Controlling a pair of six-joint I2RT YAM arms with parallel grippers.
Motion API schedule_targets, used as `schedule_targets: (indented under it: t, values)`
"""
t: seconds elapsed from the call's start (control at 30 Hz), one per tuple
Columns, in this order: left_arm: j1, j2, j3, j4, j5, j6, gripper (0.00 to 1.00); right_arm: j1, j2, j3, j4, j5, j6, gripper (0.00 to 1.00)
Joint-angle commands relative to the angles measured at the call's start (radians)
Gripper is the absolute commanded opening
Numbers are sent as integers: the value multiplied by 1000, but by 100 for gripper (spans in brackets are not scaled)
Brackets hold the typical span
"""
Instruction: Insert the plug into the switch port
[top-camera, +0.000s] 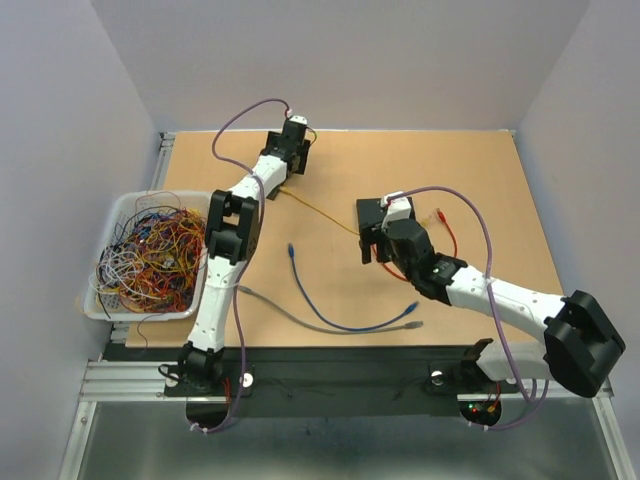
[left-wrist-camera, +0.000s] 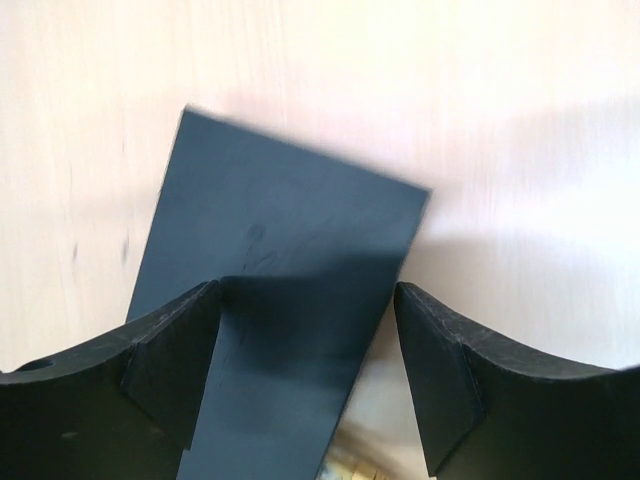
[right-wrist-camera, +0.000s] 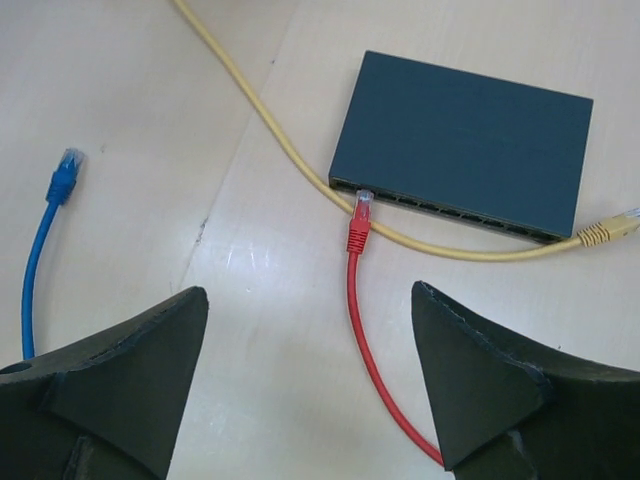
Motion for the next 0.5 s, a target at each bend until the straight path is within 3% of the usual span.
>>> schedule_targets:
  t: [0.0,0.07,0.17,0.3,0.47]
  values:
    - [68,151,389,-166,58,12,80,-1,28,49,14,-20,17,87]
    - [92,183,453,-160,84,-4,83,-4,35,49,16,-20,20,87]
    - [139,133,395,-40,83,-5,89,-2,45,49,16,-27,23,88]
    - [188,103,358,-40,92,-21,90,-5,57,54,17,-33,28,88]
    - [191,-48,171,47,38,-30,92,-5,91,68,17,-38,31,88]
